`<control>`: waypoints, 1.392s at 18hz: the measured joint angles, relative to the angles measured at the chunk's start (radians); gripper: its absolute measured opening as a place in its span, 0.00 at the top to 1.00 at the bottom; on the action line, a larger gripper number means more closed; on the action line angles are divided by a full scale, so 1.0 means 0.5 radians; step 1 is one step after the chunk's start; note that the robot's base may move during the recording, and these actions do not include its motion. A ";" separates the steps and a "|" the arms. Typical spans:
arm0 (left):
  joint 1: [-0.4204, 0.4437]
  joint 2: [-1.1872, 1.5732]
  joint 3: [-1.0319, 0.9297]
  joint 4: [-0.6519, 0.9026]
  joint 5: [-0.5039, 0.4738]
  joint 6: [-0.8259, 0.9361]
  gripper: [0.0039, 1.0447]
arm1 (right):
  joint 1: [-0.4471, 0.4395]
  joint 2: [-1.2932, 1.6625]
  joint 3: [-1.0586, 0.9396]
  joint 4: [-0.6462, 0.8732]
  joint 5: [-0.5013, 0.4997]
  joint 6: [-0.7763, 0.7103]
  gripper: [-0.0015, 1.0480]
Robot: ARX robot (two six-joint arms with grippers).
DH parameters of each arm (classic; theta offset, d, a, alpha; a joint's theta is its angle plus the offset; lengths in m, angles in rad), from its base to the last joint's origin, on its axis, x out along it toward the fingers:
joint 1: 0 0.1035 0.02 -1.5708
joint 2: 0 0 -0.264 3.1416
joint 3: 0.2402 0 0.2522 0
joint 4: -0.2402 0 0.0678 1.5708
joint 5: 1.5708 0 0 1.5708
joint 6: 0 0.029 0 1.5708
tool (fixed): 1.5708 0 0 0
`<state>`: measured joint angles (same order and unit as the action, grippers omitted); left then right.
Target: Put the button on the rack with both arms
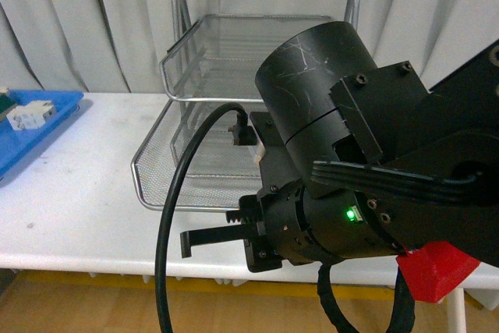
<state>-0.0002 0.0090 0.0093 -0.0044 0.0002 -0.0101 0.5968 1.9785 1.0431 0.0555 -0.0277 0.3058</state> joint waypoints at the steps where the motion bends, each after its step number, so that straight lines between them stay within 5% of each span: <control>1: 0.000 0.000 0.000 0.002 -0.001 0.000 0.06 | -0.003 0.035 0.027 -0.008 0.010 0.000 0.98; 25: 0.000 0.000 0.000 0.002 0.000 0.000 0.06 | -0.435 0.472 0.780 -0.163 0.027 -0.251 0.98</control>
<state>-0.0002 0.0090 0.0093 -0.0036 0.0002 -0.0101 0.3794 2.2143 1.4334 -0.0257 -0.0139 0.1802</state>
